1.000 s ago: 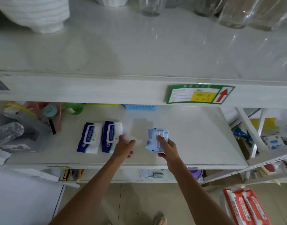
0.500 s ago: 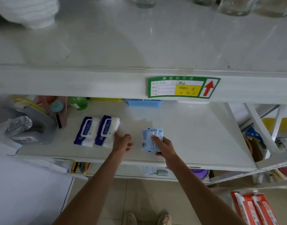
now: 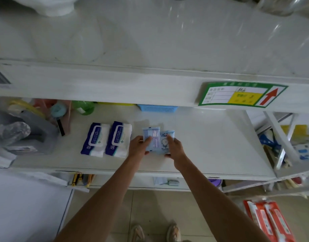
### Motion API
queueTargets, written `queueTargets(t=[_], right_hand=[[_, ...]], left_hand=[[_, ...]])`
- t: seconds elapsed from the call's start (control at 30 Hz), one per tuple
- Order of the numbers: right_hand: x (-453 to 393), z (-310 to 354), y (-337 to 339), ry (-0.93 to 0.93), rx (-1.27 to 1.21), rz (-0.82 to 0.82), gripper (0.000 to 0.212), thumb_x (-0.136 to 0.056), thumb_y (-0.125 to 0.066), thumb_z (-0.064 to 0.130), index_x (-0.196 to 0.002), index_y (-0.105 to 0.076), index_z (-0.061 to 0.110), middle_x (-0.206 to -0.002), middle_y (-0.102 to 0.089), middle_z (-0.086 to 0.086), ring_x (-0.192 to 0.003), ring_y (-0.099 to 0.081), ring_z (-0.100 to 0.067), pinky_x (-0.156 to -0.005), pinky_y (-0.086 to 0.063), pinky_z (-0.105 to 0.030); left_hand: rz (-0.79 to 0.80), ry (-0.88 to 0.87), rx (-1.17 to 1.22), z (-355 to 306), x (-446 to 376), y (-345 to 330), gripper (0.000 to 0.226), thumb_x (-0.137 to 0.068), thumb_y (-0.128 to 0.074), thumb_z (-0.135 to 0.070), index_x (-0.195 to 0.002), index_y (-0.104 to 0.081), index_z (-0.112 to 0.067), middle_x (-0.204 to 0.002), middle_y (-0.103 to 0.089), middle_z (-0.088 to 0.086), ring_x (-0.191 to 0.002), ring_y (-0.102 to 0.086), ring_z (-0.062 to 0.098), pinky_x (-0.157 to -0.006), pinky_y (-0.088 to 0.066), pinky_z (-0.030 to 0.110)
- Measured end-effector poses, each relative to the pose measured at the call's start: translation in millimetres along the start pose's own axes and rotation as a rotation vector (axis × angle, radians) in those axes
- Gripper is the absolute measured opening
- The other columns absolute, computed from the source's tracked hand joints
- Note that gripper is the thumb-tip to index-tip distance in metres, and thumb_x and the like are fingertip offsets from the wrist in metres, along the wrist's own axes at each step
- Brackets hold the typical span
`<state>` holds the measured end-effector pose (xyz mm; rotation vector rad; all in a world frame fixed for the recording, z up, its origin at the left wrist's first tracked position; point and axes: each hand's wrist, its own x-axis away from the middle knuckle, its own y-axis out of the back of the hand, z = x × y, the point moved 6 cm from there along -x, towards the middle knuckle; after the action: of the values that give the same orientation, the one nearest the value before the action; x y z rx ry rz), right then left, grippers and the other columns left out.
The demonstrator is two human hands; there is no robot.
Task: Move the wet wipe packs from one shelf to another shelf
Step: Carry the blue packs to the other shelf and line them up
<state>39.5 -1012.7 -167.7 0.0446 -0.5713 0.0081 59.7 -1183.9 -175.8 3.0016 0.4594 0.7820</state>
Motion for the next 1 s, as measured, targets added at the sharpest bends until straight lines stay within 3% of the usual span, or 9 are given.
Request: queueTargets(t=[0.13, 0.23, 0.27, 0.37, 0.47, 0.6, 0.73, 0.87, 1.0], right_hand=[[-12.1, 1.8, 36.2, -0.067, 0.061, -0.106, 0.022, -0.101, -0.05, 0.022, -0.114, -0.062, 0.009, -0.098, -0.067, -0.012, -0.079, -0.064, -0.025, -0.063, -0.052, -0.031], [-18.5, 7.0, 54.8, -0.087, 0.14, -0.124, 0.014, -0.097, -0.053, 0.018, -0.105, -0.062, 0.011, -0.098, -0.068, -0.012, -0.078, -0.064, -0.025, -0.059, -0.05, -0.028], [-20.7, 10.2, 58.2, -0.078, 0.169, -0.118, 0.008, -0.096, -0.056, 0.017, -0.099, -0.062, 0.013, -0.097, -0.069, -0.013, -0.074, -0.064, -0.024, -0.057, -0.048, -0.027], [-27.1, 18.1, 56.3, -0.04, 0.227, -0.067, 0.015, -0.094, -0.065, 0.012, -0.082, -0.059, 0.019, -0.085, -0.069, -0.011, -0.062, -0.062, -0.019, -0.054, -0.045, -0.026], [-29.8, 16.8, 46.5, -0.048, 0.224, -0.027, 0.011, -0.092, -0.073, 0.017, -0.095, -0.063, 0.012, -0.085, -0.07, -0.008, -0.063, -0.065, -0.018, -0.055, -0.05, -0.026], [-34.8, 12.9, 37.8, -0.046, 0.162, -0.017, 0.031, -0.088, -0.08, 0.016, -0.113, -0.069, 0.003, -0.099, -0.074, -0.014, -0.077, -0.072, -0.023, -0.068, -0.064, -0.036], [-39.6, 12.1, 34.3, -0.031, 0.382, -0.092, 0.028, -0.083, -0.081, 0.026, -0.103, -0.074, 0.007, -0.093, -0.079, -0.014, -0.074, -0.079, -0.033, -0.073, -0.066, -0.047], [-44.7, 12.3, 40.8, 0.007, 0.633, -0.131, 0.038, -0.072, -0.074, 0.05, -0.092, -0.074, 0.018, -0.083, -0.078, -0.008, -0.076, -0.077, -0.03, -0.075, -0.065, -0.047], [-45.0, 11.3, 47.3, 0.021, 0.687, -0.169, 0.044, -0.07, -0.071, 0.055, -0.096, -0.07, 0.019, -0.089, -0.077, -0.006, -0.083, -0.075, -0.029, -0.078, -0.064, -0.045]], left_hand=[[-0.034, 0.018, -0.066, -5.4, -14.7, -2.0, 0.015, -0.096, -0.065, -0.012, -0.108, -0.068, -0.004, -0.098, -0.068, 0.013, -0.081, -0.065, 0.024, -0.061, -0.055, 0.027], [-0.037, 0.01, -0.178, -3.9, -23.7, -4.0, 0.008, -0.091, -0.065, -0.004, -0.084, -0.069, -0.007, -0.088, -0.066, 0.017, -0.073, -0.061, 0.027, -0.065, -0.054, 0.035], [-0.03, 0.01, -0.207, -3.5, -24.7, -5.4, 0.006, -0.091, -0.066, -0.005, -0.087, -0.07, -0.006, -0.086, -0.066, 0.017, -0.074, -0.062, 0.028, -0.069, -0.056, 0.039], [-0.055, -0.03, -0.268, -4.8, -24.2, -10.0, 0.022, -0.092, -0.07, -0.01, -0.11, -0.071, 0.002, -0.092, -0.069, 0.015, -0.075, -0.069, 0.03, -0.07, -0.062, 0.041], [-0.088, -0.142, -0.443, -8.0, -18.8, -14.0, 0.024, -0.09, -0.076, -0.026, -0.1, -0.073, -0.005, -0.086, -0.076, 0.008, -0.067, -0.076, 0.03, -0.068, -0.065, 0.043], [-0.19, -0.235, -0.691, -12.2, -18.3, -11.1, 0.029, -0.085, -0.074, -0.043, -0.092, -0.071, -0.016, -0.086, -0.077, -0.002, -0.071, -0.073, 0.02, -0.063, -0.062, 0.038], [-0.271, -0.289, -0.783, -13.8, -7.8, -11.6, 0.025, -0.09, -0.069, -0.043, -0.096, -0.066, -0.019, -0.09, -0.072, -0.005, -0.083, -0.069, 0.018, -0.062, -0.048, 0.028], [-0.278, -0.275, -0.788, -11.6, -6.6, -9.6, 0.024, -0.091, -0.068, -0.042, -0.101, -0.065, -0.02, -0.098, -0.075, -0.006, -0.091, -0.071, 0.019, -0.066, -0.052, 0.031], [-0.314, -0.242, -0.738, -9.2, -4.6, -5.5, 0.025, -0.092, -0.068, -0.041, -0.102, -0.071, -0.018, -0.1, -0.076, -0.003, -0.092, -0.071, 0.019, -0.067, -0.046, 0.03]])
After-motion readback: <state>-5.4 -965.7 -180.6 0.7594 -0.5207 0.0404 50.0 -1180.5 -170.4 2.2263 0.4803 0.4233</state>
